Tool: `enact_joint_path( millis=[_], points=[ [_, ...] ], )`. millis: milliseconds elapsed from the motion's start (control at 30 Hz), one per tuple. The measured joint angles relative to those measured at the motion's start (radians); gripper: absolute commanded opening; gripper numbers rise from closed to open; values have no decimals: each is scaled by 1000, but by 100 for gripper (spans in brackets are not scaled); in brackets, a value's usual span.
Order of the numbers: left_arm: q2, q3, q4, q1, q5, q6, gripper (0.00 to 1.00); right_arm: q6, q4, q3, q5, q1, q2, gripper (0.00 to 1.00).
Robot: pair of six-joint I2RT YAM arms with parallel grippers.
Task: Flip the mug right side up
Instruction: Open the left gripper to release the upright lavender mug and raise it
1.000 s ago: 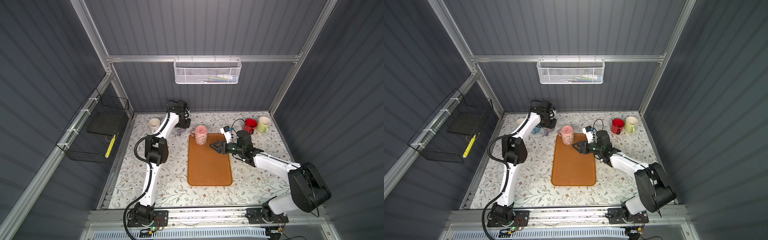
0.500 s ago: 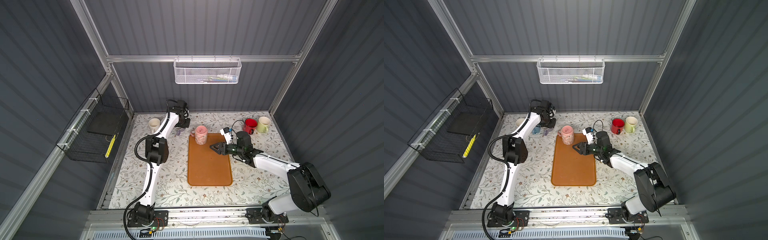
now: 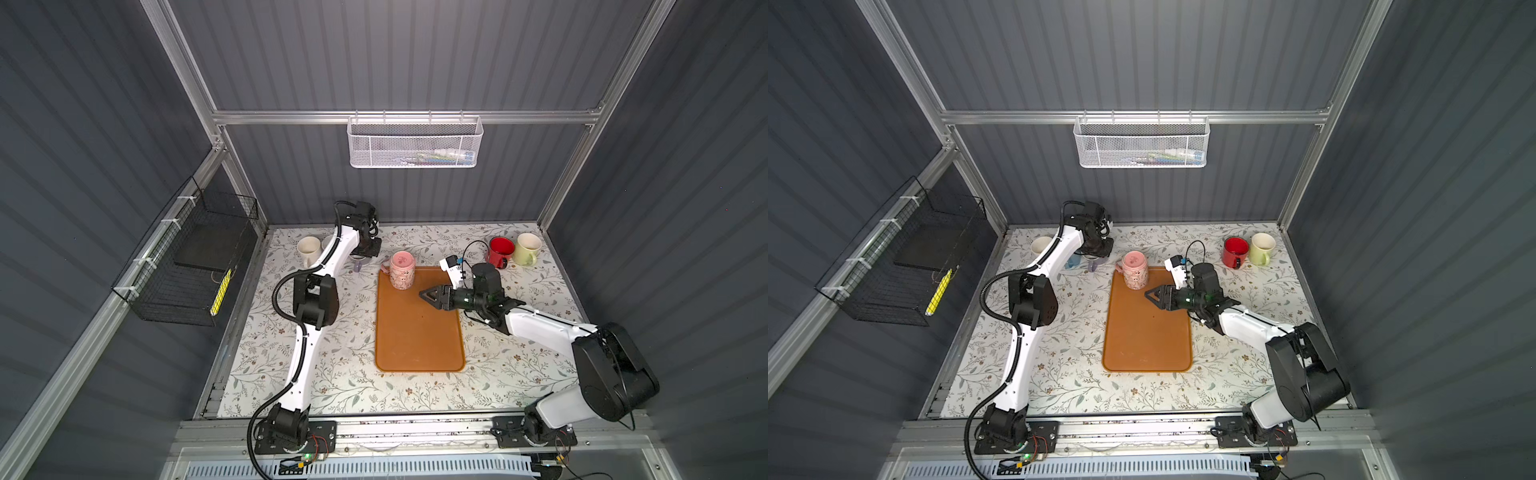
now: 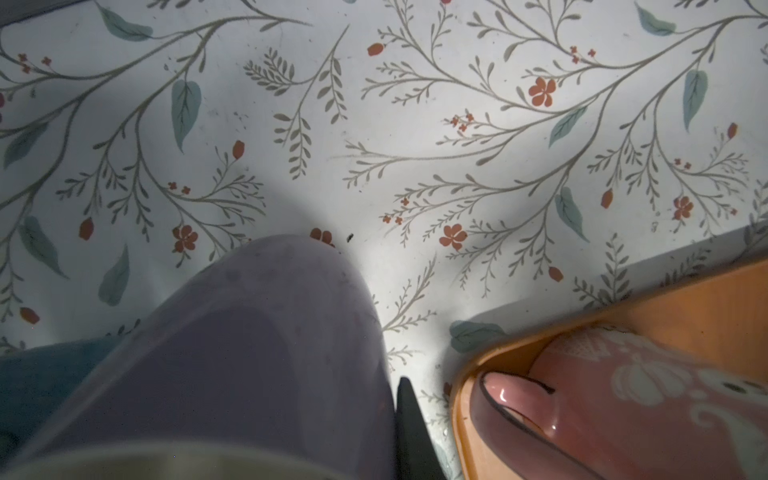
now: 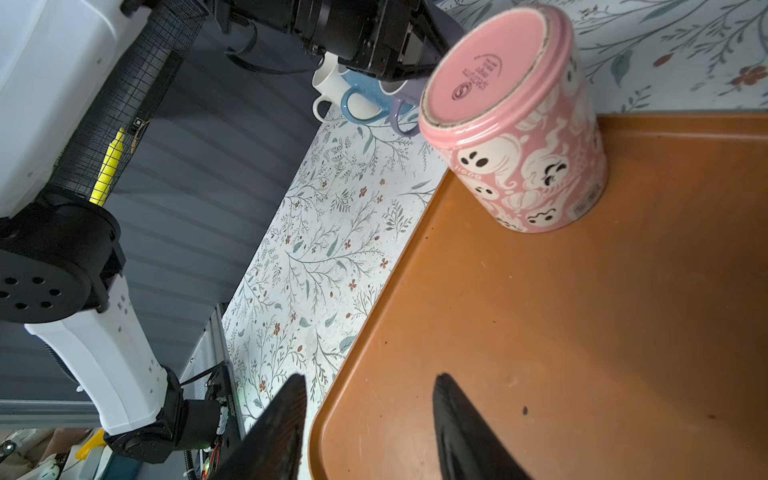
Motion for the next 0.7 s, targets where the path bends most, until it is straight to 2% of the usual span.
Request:
enact_joint_path(
  millis=[167,533,700],
  points=[
    [0,2,0,0,-3,0,3,0,0,0,-1,0,3,51],
    [2,7,17,2,-16,0,24,0,1,0,-3,0,14,51],
    [2,7,28,7,-18,0,25,0,1,0,-3,0,14,51]
  ],
)
